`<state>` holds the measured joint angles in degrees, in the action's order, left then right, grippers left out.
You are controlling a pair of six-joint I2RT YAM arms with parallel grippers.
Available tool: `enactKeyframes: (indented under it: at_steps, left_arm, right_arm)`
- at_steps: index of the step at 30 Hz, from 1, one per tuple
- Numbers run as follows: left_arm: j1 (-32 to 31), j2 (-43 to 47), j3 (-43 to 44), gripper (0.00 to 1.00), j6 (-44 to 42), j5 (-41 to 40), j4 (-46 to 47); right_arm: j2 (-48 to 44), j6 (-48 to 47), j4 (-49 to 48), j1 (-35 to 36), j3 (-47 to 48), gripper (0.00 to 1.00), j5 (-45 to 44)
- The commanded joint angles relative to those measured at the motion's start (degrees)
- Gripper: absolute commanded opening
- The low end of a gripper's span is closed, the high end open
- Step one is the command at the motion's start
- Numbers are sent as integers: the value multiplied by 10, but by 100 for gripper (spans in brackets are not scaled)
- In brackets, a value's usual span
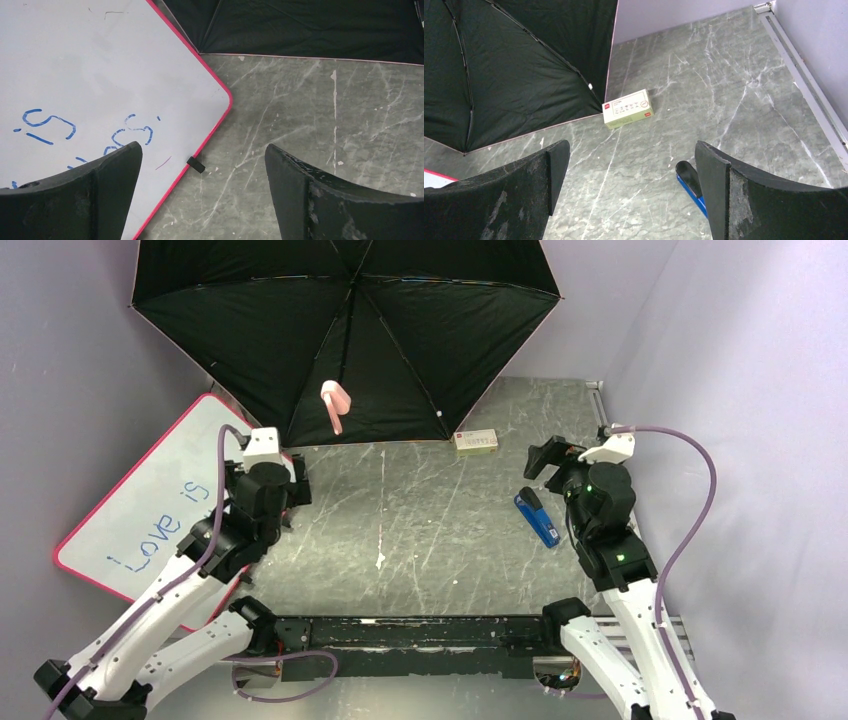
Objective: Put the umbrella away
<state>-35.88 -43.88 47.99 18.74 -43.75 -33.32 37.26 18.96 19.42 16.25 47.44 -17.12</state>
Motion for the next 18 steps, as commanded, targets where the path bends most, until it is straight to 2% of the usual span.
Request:
enactKeyframes:
  at_steps: [1, 5, 10, 15, 18]
  left_arm:
    - [-6, 21, 13, 94, -14, 24, 16]
    - [-6, 38, 59, 92, -12, 44, -3]
    - [-6, 24, 183, 91, -35, 30, -51]
    - [-6, -44, 329, 93, -68, 22, -105]
    - [-6, -99, 405, 94, -83, 48, -132]
  right_arm:
    - [-10, -1, 5, 5, -3, 100, 2]
    - [-9, 8, 13, 5, 0, 100, -1]
    - [-10, 25, 4, 5, -11, 100, 11]
    - [-5, 51, 9, 6, -11, 100, 18]
    - [-5, 62, 17, 5, -9, 100, 23]
